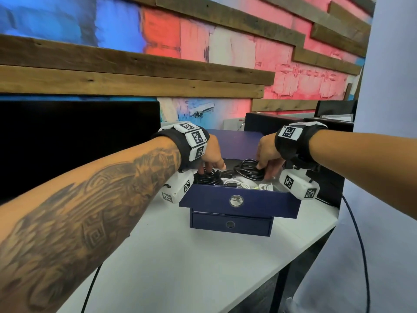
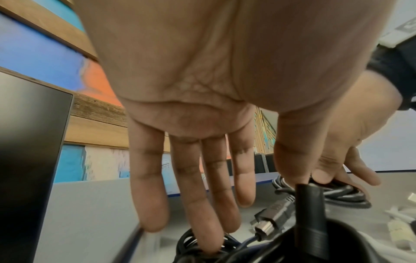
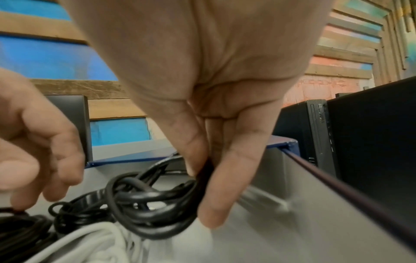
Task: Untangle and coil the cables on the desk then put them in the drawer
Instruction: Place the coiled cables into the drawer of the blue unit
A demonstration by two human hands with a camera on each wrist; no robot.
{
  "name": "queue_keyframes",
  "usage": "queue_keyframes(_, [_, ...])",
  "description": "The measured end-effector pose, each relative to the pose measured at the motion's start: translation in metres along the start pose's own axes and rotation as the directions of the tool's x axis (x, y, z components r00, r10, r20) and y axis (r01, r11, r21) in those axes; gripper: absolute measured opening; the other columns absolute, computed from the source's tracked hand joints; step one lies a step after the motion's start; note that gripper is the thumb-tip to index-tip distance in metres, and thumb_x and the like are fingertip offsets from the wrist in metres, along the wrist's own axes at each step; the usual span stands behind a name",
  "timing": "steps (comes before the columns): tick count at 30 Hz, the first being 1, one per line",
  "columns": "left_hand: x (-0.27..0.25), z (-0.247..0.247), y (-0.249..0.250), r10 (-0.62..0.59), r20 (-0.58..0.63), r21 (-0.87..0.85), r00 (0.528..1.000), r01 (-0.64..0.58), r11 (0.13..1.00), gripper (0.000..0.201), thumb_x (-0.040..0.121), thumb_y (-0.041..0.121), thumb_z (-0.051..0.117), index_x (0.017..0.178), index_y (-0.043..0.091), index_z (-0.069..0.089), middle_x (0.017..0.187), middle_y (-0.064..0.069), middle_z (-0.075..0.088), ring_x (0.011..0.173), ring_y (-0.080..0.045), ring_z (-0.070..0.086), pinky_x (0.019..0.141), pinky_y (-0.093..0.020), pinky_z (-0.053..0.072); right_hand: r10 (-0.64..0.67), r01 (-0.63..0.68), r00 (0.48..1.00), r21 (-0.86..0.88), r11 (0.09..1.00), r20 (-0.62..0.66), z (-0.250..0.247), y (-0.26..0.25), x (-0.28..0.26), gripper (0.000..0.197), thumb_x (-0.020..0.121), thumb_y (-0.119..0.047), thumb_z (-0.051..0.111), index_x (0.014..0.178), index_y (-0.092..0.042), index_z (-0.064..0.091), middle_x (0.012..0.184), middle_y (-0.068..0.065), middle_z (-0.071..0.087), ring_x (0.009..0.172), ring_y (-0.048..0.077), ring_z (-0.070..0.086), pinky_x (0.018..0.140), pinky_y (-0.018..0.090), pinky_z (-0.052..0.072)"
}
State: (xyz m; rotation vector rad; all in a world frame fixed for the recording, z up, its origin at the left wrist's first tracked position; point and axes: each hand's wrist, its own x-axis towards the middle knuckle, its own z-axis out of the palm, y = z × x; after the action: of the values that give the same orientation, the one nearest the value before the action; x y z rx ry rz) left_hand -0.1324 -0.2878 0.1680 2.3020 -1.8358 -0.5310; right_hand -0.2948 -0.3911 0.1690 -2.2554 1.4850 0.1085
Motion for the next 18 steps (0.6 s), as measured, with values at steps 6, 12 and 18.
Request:
queue_keyframes(6, [-0.005, 0.001, 0.001, -0.002, 0.006, 0.0, 1.0, 0.002, 1.0, 0.037, 0.091, 0.032, 0.07, 0.115, 0.004, 0.068, 0.106, -0.011, 0.074, 0.093, -0.029, 0.074, 0.075, -0.034, 0.058, 0.026, -0.026, 1.0, -0.05, 0.998, -0.002, 0.002, -0.002, -0.002, 0.021, 0.098, -0.005, 0.056, 0.103, 0.011, 0.069, 0.084, 0.02, 0.076, 0.077, 0.027, 0.076, 0.075, 0.036, 0.061])
queue_keyframes(12, [-0.008, 0.003, -0.001, 0.004, -0.013, -0.023, 1.0, -0.005, 1.0, 0.036, 0.09, 0.033, 0.072, 0.112, 0.005, 0.069, 0.104, -0.01, 0.074, 0.093, -0.028, 0.074, 0.074, -0.034, 0.058, -0.189, 0.186, 0.982, -0.173, 0.967, -0.003, 0.009, -0.016, -0.01, 0.013, 0.095, -0.017, 0.066, 0.105, -0.013, 0.073, 0.088, 0.004, 0.073, 0.081, 0.021, 0.073, 0.058, 0.028, 0.057])
queue_keyframes(18, [-0.01, 0.006, -0.004, 0.021, -0.055, -0.043, 0.998, -0.023, 0.999, 0.031, 0.09, 0.03, 0.071, 0.107, 0.003, 0.071, 0.1, -0.01, 0.074, 0.089, -0.028, 0.073, 0.067, -0.029, 0.058, -0.211, 0.261, 0.96, -0.326, 0.909, 0.182, 0.018, -0.028, -0.021, 0.03, 0.097, -0.015, 0.061, 0.126, -0.023, 0.065, 0.099, -0.006, 0.065, 0.105, 0.02, 0.064, 0.083, 0.031, 0.055])
